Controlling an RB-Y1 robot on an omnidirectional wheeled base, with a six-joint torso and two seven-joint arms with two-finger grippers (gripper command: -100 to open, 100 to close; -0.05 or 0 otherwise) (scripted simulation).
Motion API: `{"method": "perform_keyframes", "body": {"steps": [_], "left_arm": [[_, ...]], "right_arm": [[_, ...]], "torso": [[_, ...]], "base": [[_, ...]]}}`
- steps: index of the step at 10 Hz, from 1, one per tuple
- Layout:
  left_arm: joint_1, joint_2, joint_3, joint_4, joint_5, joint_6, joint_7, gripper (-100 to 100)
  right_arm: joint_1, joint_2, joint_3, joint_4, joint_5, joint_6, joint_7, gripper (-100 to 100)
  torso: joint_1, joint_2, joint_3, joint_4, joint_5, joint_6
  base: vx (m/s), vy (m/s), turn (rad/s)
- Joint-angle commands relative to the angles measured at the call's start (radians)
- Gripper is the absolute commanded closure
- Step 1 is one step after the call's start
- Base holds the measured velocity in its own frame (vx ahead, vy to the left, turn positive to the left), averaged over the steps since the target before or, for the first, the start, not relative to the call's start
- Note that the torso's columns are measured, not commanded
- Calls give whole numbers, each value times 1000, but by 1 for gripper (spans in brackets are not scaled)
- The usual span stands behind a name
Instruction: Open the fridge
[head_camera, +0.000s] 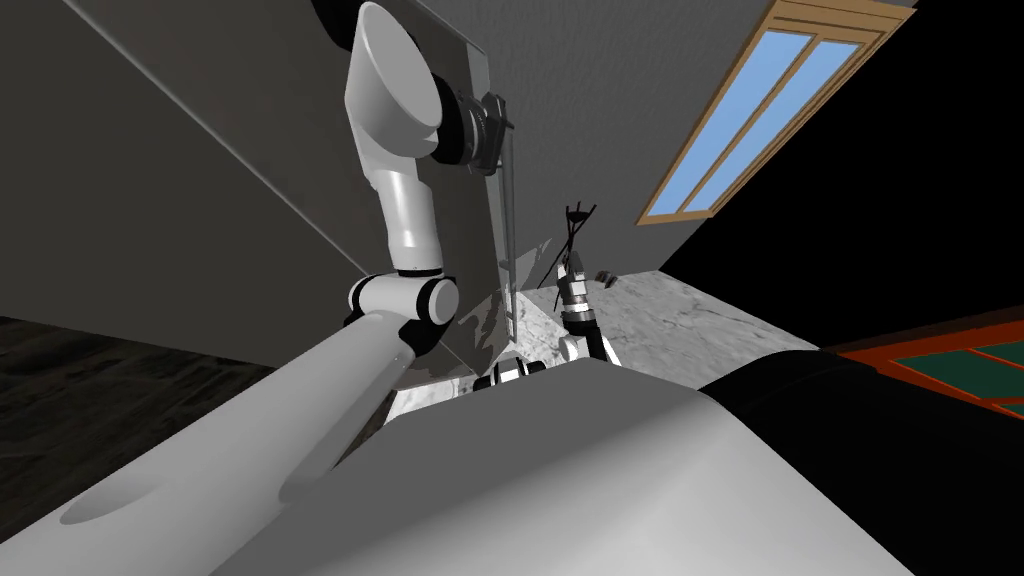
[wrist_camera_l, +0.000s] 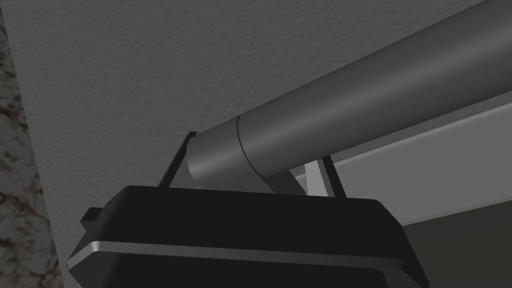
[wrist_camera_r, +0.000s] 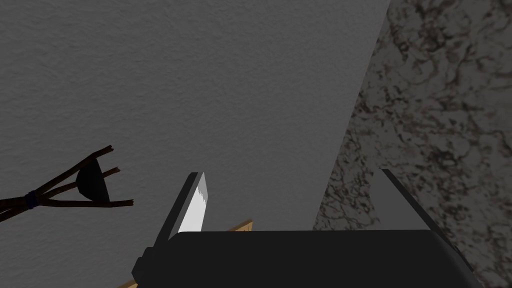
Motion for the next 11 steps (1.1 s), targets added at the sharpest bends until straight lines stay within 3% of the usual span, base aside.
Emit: {"method": "perform_keyframes", "body": {"steps": [1,3,4,5,6,7,8,9,10,11], "left_arm": [[17,-24,-4,-27,53,25,-19,100],[23,-43,-4,-50,112,49,-39,100],[-7,7,-48,-32,106,20,15,-100],[-7,7,-48,-32,106,20,15,-100],[-27,44,-92,-14,113,0,57,-100],[-27,44,-97,-14,113,0,64,-100],[-47,81,-140,4,120,-21,104,-100],[-47,81,-146,4,120,-21,114,-100],[-67,119,-187,22,126,-41,153,-100],[-67,119,-195,22,126,-41,163,-100]], "right_arm": [[0,0,0,0,0,0,0,0],[0,0,0,0,0,0,0,0],[0,0,0,0,0,0,0,0],[0,0,0,0,0,0,0,0],[0,0,0,0,0,0,0,0],[0,0,0,0,0,0,0,0],[0,0,0,0,0,0,0,0],[0,0,0,0,0,0,0,0],[0,0,0,0,0,0,0,0],[0,0,0,0,0,0,0,0]], "torso": [[0,1,2,-2,0,-1],[0,-1,1,-2,0,0],[-1,0,0,-1,-1,0],[-2,-5,-4,-1,0,-2],[-1,-11,-9,-3,1,-4],[-1,-13,-11,0,1,-2],[-3,-9,-9,1,0,-1],[-4,-4,-4,3,-1,0],[-4,1,0,4,-1,0],[-3,5,2,6,-1,1]], "base": [[-62,103,-153],[-89,113,-206],[-42,92,-215],[-5,38,-79],[-4,41,-130],[-6,31,-88],[-28,29,-133],[-20,22,-108],[-26,32,-126],[-16,20,-71]]}}
